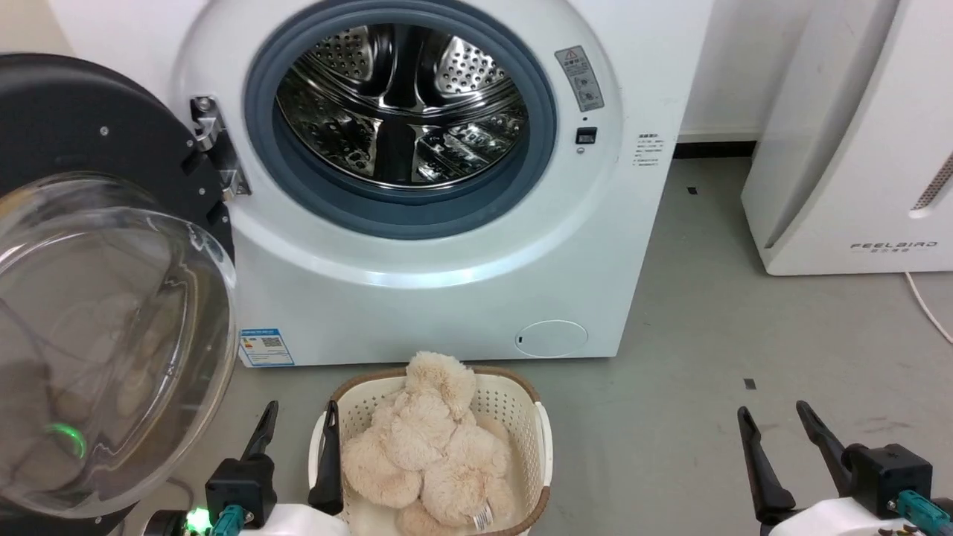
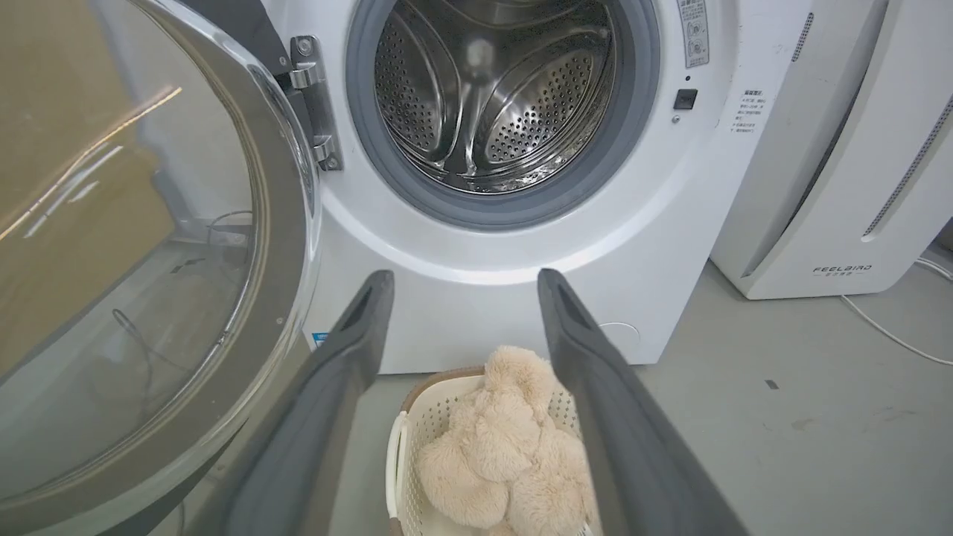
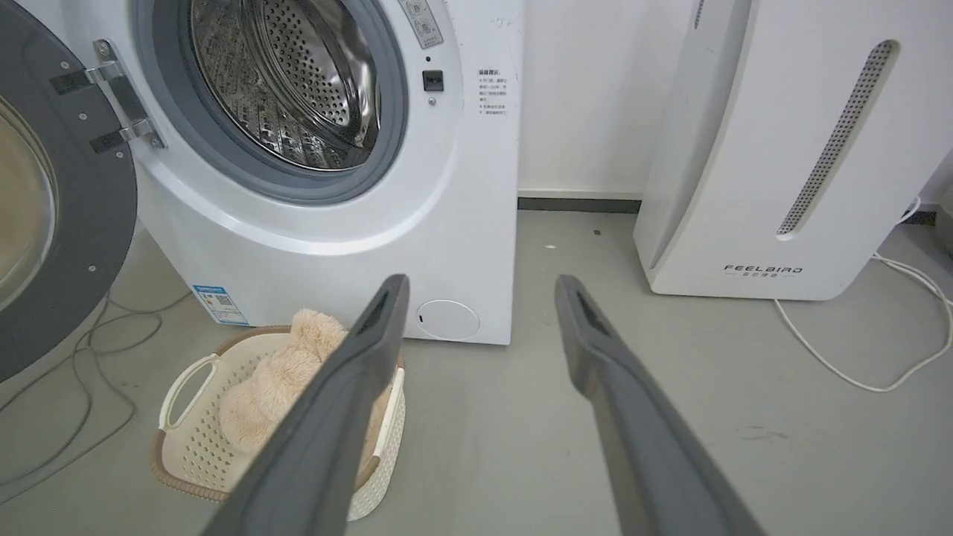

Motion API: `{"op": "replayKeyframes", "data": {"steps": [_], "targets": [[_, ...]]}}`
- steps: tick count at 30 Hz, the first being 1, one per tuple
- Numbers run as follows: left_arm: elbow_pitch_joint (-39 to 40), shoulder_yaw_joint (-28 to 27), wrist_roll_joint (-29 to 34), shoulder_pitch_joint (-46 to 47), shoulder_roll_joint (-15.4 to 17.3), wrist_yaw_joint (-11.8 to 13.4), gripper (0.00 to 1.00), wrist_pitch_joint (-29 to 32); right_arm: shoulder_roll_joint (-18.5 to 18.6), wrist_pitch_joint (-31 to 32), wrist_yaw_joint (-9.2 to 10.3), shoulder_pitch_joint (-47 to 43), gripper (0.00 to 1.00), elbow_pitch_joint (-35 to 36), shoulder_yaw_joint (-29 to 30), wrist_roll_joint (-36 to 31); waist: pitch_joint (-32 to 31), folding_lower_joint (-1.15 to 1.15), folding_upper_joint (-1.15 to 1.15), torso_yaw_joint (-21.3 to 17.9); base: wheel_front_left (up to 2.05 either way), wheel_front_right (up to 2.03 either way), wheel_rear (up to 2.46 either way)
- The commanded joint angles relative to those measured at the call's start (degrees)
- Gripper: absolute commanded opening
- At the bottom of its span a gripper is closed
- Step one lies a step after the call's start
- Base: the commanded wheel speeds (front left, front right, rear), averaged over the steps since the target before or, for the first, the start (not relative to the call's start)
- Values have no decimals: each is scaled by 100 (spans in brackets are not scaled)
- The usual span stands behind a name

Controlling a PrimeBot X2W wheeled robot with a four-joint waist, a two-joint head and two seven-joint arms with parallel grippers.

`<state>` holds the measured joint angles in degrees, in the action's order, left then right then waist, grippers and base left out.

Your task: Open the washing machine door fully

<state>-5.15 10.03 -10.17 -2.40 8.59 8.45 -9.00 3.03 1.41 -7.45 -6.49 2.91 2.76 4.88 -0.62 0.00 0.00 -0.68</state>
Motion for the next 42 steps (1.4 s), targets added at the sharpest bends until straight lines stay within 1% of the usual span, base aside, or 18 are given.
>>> {"op": "replayKeyframes", "data": {"steps": [1,11,12,42], "targets": [[-16,-39,-18,42,29,40,100,26,-15,-10,-3,-8,100,25,-37,23,23,0,0,-17,0,0,0],[-9,-13,-69,70,82,27,100,2,-15,-39,-3,-5,100,-12,-32,38,53,0,0,93,0,0,0],[-14,0,-59,2,69,42,0,16,1,-6,1,1,0,-11,-38,21,53,0,0,92,0,0,0],[101,-219,179,55,-72,-155,0,211,-2,-32,0,145,0,-73,-93,-92,55,0,0,87,0,0,0]]}}
